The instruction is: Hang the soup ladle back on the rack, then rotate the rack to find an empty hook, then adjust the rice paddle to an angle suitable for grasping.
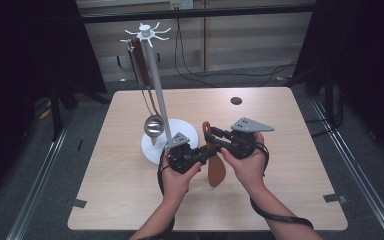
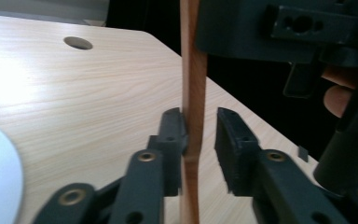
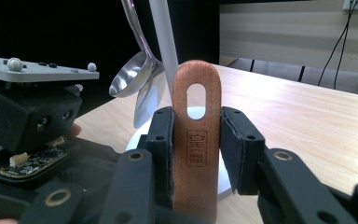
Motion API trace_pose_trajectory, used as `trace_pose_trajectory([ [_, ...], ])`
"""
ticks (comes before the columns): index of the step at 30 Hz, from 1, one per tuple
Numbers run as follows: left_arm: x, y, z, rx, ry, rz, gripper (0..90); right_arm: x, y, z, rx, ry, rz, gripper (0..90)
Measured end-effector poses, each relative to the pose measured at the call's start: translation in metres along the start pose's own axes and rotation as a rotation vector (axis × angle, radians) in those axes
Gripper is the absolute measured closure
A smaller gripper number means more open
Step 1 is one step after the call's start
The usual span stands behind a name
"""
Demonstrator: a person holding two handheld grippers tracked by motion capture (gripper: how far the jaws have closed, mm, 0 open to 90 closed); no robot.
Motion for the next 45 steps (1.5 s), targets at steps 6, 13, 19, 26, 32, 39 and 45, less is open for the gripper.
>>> trace_pose_trajectory([
  [6,0.007,-0.002,-0.005,-0.005,0.002,0.001,82.5,0.004,-0.003,0.002,-0.002,0.015,-0.014,66.8],
  [13,0.012,-0.006,-0.008,-0.01,0.019,0.009,83.1,0.009,-0.007,0.003,0.016,0.01,-0.025,64.8],
  [19,0.014,-0.015,-0.003,0.009,0.009,-0.003,83.1,0.006,-0.011,-0.004,-0.014,-0.008,-0.038,42.6],
  [26,0.019,-0.028,0.002,0.03,0.011,-0.026,83.0,-0.008,-0.014,-0.027,-0.079,-0.061,0.01,25.0],
  [32,0.023,-0.035,0.002,0.036,0.02,-0.032,83.0,-0.024,-0.012,-0.041,-0.103,-0.083,0.055,19.0],
  [39,0.038,-0.045,0.004,0.012,0.043,-0.066,83.0,-0.041,-0.005,-0.047,-0.096,-0.125,0.105,11.9],
  [45,0.059,-0.055,0.0,0.005,0.07,-0.097,83.0,-0.046,-0.005,-0.053,-0.097,-0.127,0.126,8.3],
])
Point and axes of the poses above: each handheld gripper's, and its own axes: y roughly forward along the jaws, x roughly out of its top, z roughly to its left, the point moved 2 cm from there along y, roughly forward along the jaws, and after that the axes turned 11 degrees about -x, right-handed, at the moved point
